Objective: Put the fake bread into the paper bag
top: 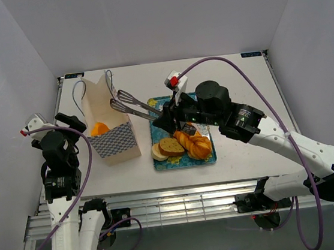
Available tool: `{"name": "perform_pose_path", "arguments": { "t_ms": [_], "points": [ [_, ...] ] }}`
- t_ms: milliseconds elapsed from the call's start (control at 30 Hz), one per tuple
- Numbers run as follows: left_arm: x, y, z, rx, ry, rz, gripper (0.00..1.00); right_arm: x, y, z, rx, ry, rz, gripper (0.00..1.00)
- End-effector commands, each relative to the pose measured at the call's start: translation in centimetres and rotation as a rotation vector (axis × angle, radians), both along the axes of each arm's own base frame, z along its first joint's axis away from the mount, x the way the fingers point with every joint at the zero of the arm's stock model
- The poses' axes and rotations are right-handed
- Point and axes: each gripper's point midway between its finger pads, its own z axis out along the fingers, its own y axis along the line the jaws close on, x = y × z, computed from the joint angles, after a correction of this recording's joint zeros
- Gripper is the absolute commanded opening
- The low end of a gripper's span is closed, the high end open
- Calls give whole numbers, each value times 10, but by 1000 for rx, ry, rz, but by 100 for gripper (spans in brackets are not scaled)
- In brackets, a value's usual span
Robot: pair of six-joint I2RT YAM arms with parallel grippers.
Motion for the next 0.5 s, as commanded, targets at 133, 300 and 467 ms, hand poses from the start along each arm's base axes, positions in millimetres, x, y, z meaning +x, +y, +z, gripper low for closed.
{"name": "perform_pose_path", "arguments": {
  "t_ms": [133, 300, 467],
  "points": [
    [0, -4, 13, 10, -35, -21, 96, -4, 3, 51, 128, -74, 23, 52],
    [1, -5, 13, 11, -34, -26, 96, -9, 1, 62, 155, -82, 41, 52],
    [2, -7, 13, 12, -38, -39, 96, -13, -12, 59, 154, -79, 14, 52]
  ]
}}
